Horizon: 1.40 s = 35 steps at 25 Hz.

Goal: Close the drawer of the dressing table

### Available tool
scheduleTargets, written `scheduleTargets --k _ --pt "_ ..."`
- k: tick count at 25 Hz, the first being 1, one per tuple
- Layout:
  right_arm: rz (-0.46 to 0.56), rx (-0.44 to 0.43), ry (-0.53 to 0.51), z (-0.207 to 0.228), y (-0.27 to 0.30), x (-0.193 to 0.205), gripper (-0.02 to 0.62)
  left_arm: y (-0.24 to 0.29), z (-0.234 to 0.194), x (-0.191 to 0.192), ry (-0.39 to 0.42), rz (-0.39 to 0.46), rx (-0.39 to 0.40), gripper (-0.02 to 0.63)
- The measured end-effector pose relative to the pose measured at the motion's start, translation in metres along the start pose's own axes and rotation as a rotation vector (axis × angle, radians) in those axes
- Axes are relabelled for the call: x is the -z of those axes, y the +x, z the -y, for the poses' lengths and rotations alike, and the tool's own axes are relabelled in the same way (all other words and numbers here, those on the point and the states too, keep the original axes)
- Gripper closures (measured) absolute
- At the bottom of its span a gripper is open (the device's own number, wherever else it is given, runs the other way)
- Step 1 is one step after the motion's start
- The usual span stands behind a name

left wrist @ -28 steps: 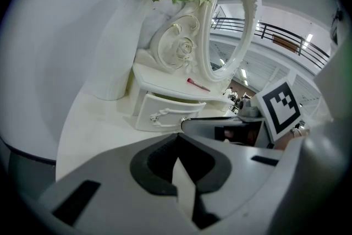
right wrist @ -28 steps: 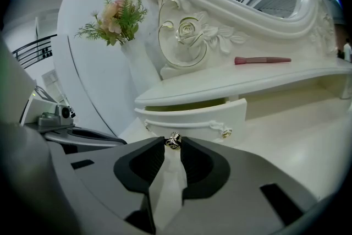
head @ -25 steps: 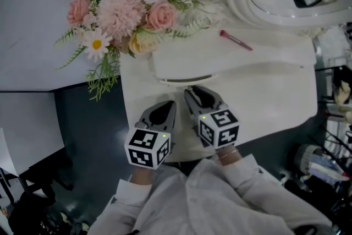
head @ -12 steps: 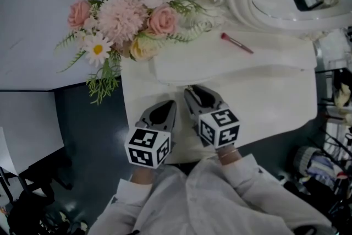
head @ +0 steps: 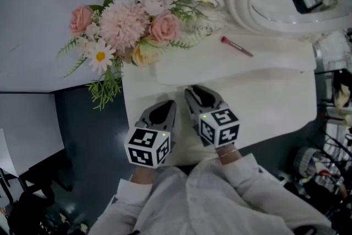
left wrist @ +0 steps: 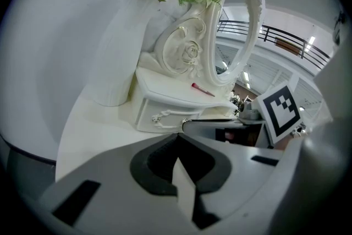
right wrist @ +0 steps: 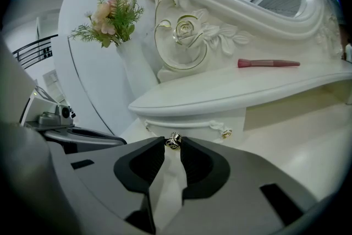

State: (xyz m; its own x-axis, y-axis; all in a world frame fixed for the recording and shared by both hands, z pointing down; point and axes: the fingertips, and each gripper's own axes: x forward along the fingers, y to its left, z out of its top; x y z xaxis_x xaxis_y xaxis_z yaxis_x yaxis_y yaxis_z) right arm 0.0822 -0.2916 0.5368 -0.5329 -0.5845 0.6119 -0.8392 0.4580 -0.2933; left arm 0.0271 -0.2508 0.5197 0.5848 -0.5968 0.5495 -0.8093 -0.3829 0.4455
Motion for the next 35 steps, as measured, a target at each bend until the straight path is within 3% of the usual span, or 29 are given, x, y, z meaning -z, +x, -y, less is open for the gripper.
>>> scheduleTargets --k 27,35 --pt "0.025 -0.004 0.034 0.006 0.011 -0.007 0.505 0.002 0.001 -0.001 0.02 -0.015 0.013 0.6" --pt "0.04 0.043 0.032 0.005 0.01 -0.005 0.503 -0.001 0.003 -0.001 0.026 -0.006 0.012 0.6"
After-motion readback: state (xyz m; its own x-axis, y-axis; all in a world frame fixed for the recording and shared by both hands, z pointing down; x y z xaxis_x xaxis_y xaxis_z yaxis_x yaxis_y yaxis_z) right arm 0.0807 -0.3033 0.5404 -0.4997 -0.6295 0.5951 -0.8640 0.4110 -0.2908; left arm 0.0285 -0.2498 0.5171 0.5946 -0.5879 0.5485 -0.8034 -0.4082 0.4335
